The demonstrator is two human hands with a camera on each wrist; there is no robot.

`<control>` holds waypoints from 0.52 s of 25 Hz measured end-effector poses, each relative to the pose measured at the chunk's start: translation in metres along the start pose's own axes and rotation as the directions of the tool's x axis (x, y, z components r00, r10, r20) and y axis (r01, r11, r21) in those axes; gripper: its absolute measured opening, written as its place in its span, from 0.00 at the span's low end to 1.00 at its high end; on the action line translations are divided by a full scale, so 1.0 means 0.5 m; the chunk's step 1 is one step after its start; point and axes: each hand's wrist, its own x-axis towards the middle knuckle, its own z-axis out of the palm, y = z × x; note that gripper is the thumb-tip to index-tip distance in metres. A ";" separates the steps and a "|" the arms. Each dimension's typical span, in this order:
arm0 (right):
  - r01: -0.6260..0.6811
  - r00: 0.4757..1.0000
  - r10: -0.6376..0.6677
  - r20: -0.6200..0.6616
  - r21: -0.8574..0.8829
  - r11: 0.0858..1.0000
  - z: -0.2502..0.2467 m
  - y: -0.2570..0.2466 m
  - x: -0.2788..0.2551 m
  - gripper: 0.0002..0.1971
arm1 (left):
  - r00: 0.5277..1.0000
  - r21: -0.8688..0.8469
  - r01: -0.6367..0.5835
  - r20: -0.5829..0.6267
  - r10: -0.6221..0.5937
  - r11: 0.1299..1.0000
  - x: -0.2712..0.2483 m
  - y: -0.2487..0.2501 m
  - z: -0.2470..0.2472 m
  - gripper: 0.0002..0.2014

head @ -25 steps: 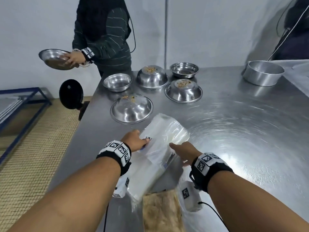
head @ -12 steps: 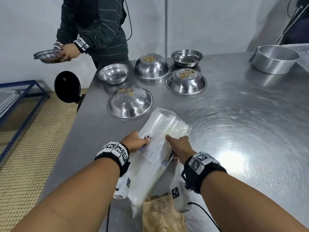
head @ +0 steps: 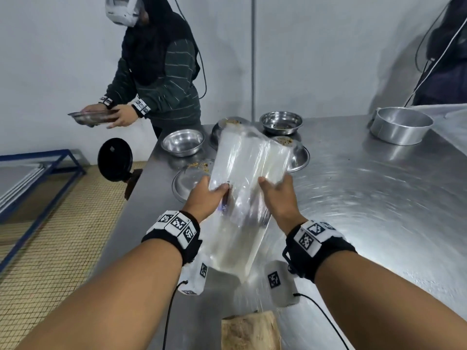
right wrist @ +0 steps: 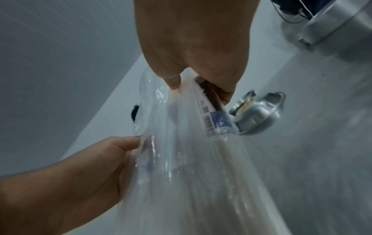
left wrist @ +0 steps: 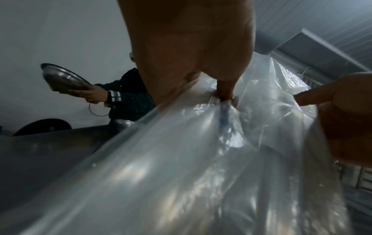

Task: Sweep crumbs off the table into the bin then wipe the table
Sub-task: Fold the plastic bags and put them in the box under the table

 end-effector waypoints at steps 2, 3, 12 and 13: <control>0.099 0.995 -0.099 0.017 0.044 0.994 -0.011 -0.064 0.002 0.25 | 0.993 -0.065 -0.092 -0.081 0.087 0.994 -0.005 0.049 -0.014 0.22; 0.146 0.989 -0.147 0.020 0.051 0.988 -0.017 -0.090 -0.001 0.24 | 0.988 -0.095 -0.123 -0.109 0.113 0.988 -0.009 0.071 -0.018 0.21; 0.241 0.959 -0.250 0.135 0.081 0.967 -0.052 -0.077 -0.026 0.24 | 0.983 -0.239 -0.164 -0.125 0.137 0.957 -0.063 0.047 0.028 0.17; 0.230 0.960 -0.238 0.151 0.071 0.971 -0.054 -0.064 -0.032 0.23 | 0.986 -0.242 -0.155 -0.099 0.134 0.958 -0.067 0.027 0.037 0.17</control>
